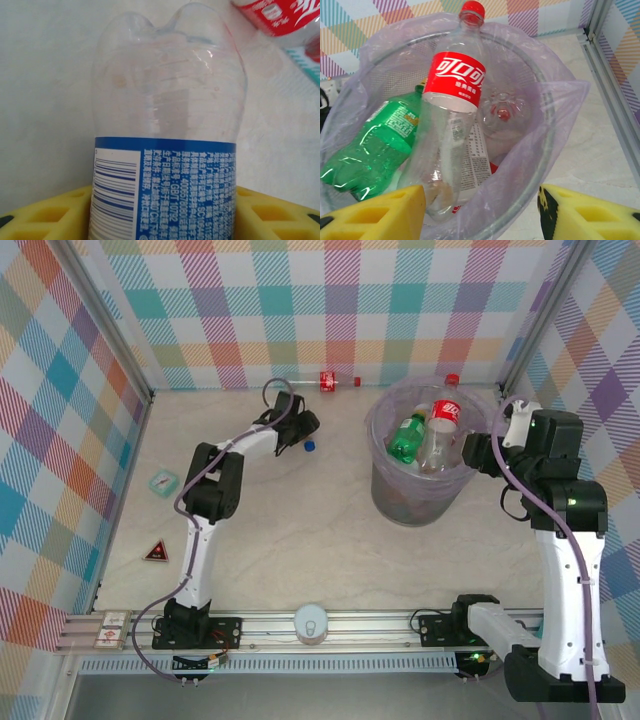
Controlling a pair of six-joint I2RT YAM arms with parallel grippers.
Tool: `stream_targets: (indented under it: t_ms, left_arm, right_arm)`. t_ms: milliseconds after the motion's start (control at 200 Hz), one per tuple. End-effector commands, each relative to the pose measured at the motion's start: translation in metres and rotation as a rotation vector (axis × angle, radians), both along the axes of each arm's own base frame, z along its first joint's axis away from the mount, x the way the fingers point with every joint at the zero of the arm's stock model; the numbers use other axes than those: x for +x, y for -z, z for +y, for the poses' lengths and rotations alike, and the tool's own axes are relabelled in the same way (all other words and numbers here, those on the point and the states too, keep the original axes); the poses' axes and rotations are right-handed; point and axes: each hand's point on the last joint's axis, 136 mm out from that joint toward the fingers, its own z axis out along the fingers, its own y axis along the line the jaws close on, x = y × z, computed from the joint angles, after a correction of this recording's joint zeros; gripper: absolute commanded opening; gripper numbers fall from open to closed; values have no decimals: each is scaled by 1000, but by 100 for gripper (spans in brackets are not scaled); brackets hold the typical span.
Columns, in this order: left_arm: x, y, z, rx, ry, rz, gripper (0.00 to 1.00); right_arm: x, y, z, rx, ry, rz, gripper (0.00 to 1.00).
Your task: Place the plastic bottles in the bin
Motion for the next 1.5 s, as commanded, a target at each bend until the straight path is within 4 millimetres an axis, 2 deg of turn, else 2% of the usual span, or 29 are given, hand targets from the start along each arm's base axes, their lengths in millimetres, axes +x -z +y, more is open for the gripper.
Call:
stream_targets:
  t_ms: [0,110,180,365,470,560,630,675,755,770,885,1075,1245,1495]
  left_arm:
    - [-7,-76,1,8,25,-153,55]
    - [-23,-137,-5,22,93,-265,52]
    - [-43,-186,-15,53,156,-359,52]
    - [-131,-302,-53,268,318,-635,52]
    - [-168,-348,-79,279,415,-769,49]
    - [-187,-372,-104,299,512,-858,45]
    - [-194,-379,-127,316,608,-901,42]
    - [-197,-374,-144,330,687,-906,42]
    - [-197,-356,-169,375,786,-879,42]
    - [-198,-346,-173,387,816,-850,42]
    - [-198,-322,-193,421,916,-796,42]
    - [-203,-309,-215,388,1019,-756,42]
    - [-199,-307,-225,364,1012,-761,42]
    - [-193,-330,-231,336,943,-832,43]
  right_arm:
    - [3,1,3,41,-22,-8,61]
    - [7,4,4,57,-29,-8,61]
    - [10,6,5,59,-36,-6,61]
    - [10,11,5,47,-46,-6,61]
    - [11,14,8,64,-59,-4,60]
    - [10,16,11,77,-70,-2,60]
    - [7,16,12,84,-70,-4,60]
    - [5,15,13,87,-73,-9,60]
    - [2,15,14,90,-75,-15,60]
    - [2,15,13,90,-74,-16,60]
    - [-2,13,14,87,-76,-17,60]
    - [-4,14,14,85,-75,-24,59]
    - [-2,17,14,87,-76,-15,59]
    - [0,21,13,89,-74,-10,59]
